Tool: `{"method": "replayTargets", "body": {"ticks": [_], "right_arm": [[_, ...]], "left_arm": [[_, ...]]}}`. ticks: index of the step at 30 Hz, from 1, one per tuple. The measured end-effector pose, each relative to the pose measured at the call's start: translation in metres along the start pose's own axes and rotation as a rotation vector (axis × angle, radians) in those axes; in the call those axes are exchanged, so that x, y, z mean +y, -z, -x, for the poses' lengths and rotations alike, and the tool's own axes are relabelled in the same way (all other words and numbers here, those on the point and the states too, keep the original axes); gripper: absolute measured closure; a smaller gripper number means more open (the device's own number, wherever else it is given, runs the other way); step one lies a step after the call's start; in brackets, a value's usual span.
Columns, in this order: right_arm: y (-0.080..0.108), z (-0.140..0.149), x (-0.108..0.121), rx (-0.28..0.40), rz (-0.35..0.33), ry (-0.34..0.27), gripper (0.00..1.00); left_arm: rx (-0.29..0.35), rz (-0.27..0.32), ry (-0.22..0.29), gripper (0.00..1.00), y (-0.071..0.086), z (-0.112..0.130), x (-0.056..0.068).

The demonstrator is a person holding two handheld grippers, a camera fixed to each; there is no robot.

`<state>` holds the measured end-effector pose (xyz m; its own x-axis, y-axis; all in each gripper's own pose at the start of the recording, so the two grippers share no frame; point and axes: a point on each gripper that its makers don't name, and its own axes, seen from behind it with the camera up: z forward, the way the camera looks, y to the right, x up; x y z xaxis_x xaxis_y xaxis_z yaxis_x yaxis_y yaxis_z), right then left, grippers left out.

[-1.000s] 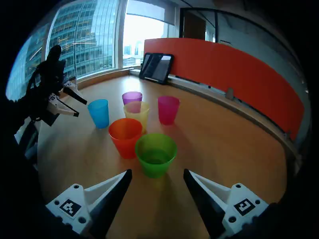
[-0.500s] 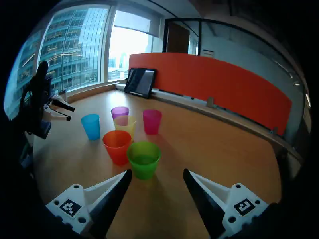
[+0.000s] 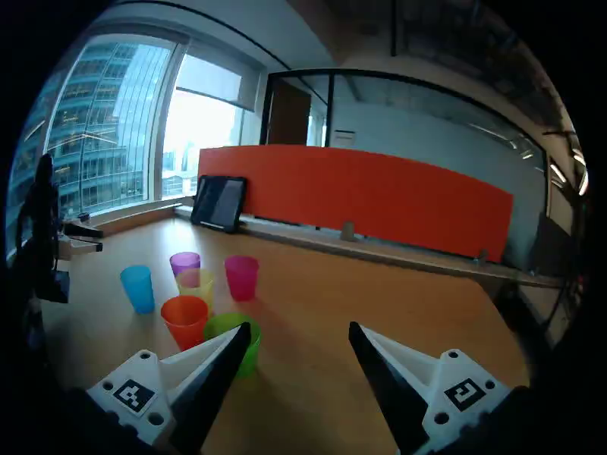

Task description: Pour water

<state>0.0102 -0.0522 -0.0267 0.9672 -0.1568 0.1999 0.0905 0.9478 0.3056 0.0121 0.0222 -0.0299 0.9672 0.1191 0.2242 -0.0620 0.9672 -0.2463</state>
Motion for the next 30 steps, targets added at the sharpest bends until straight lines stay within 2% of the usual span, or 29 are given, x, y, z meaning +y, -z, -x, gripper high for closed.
{"method": "replayTargets", "body": {"ticks": [8,17,23,30], "right_arm": [[0.002,-0.014,0.019,0.098,0.096,-0.066,0.00],[0.011,-0.032,0.037,0.214,0.217,-0.115,0.00],[0.020,-0.040,0.044,0.273,0.283,-0.107,0.00],[0.026,-0.037,0.053,0.289,0.352,-0.087,0.00]], "left_arm": [[0.098,-0.082,0.005,0.12,0.004,-0.025,-0.008],[0.159,-0.142,0.007,0.13,0.003,-0.034,-0.012],[0.209,-0.169,0.013,0.12,0.004,-0.047,-0.016],[0.227,-0.206,0.009,0.13,0.004,-0.050,-0.022]]}}
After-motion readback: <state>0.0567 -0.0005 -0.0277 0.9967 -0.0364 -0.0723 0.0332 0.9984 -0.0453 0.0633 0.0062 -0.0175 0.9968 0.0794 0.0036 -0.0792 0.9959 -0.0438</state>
